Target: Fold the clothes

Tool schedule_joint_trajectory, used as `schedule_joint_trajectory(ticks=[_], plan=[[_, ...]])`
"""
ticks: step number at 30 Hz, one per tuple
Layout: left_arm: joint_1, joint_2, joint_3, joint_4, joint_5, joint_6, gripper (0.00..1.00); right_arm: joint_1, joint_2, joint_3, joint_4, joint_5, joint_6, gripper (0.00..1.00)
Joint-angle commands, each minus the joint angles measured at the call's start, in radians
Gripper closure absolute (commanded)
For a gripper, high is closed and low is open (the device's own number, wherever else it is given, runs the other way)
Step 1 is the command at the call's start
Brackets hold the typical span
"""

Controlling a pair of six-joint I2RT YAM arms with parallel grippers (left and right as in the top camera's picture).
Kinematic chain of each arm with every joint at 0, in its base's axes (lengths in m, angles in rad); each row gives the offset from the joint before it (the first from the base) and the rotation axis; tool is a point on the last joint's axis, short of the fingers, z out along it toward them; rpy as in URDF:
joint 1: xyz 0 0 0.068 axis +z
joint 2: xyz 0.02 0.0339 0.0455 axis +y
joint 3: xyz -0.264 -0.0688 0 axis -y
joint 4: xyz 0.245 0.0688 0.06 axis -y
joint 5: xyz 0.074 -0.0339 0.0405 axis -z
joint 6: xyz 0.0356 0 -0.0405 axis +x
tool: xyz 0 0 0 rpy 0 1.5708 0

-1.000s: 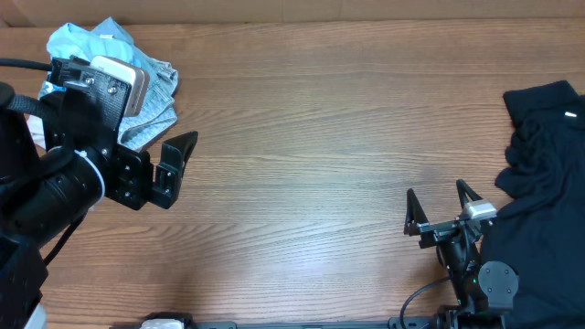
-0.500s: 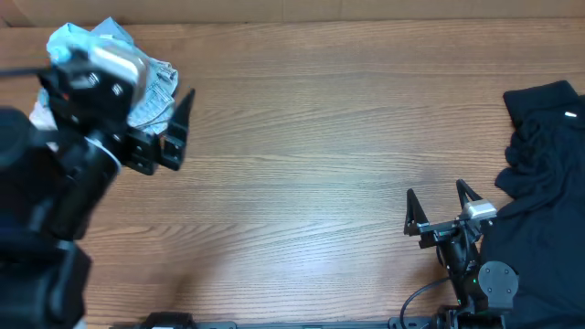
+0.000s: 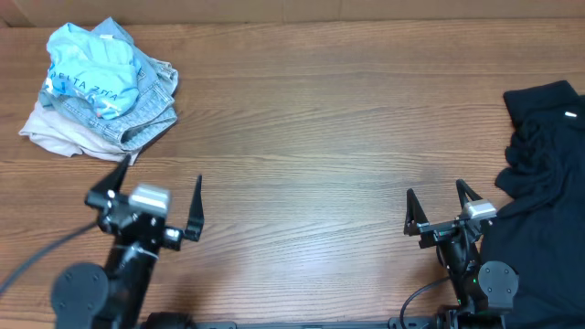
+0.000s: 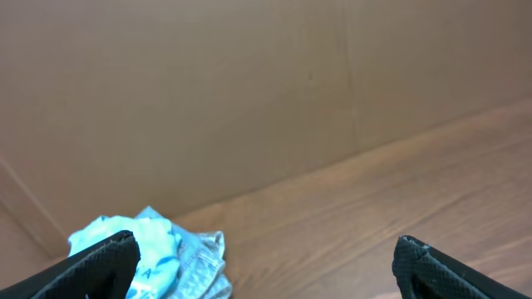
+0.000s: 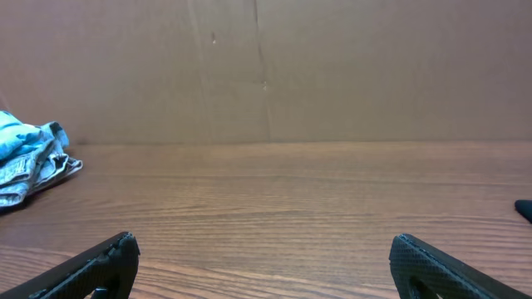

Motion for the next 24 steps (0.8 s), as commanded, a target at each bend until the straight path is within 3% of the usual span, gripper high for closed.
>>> schedule_joint_trajectory(ticks=[1, 9, 16, 24], plan=[[-0.004, -0.123, -0.167, 0.055, -0.045, -0.028, 0.00, -0.005, -0.012, -0.010, 0.005, -0.008, 0.000, 0.00], [0.013, -0.366, -0.511, 0.266, -0.040, -0.122, 0.00, -0.005, -0.012, -0.010, 0.005, -0.008, 0.000, 0.00], [0.013, -0.367, -0.726, 0.473, -0.014, -0.199, 0.00, -0.005, -0.012, -0.010, 0.005, -0.008, 0.000, 0.00], [0.013, -0.367, -0.733, 0.401, -0.015, -0.220, 0.00, -0.005, -0.012, -0.010, 0.005, -0.008, 0.000, 0.00]])
